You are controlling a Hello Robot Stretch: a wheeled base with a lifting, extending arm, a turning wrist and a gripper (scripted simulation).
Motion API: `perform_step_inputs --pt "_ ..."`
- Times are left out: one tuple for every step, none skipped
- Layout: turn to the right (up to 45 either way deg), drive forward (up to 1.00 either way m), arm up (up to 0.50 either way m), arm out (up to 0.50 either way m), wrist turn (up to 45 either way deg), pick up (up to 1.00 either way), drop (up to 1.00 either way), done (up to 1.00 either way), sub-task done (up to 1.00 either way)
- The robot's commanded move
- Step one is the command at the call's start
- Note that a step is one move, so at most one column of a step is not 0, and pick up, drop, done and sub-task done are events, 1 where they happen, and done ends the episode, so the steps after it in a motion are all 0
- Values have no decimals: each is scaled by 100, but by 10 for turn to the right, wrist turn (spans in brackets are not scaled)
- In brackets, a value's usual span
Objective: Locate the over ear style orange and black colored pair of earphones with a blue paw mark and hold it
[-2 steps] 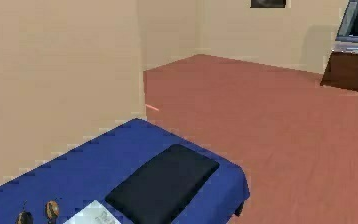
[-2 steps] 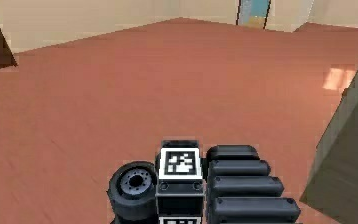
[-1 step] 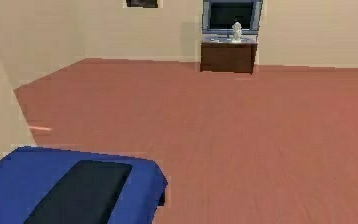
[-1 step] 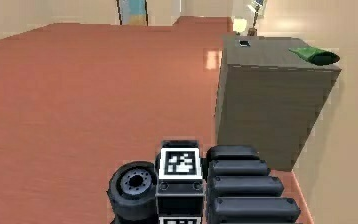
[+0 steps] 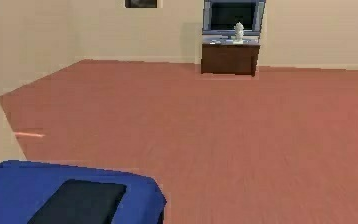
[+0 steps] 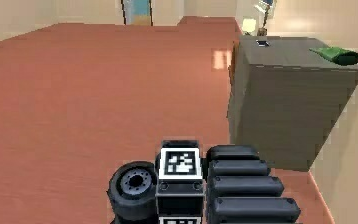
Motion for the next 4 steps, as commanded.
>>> perform_step_inputs --pt "-450 0 0 0 0 0 0 0 0" --pt "-450 0 0 0 0 0 0 0 0" --pt "-450 0 0 0 0 0 0 0 0" --pt "-330 0 0 0 0 0 0 0 0"
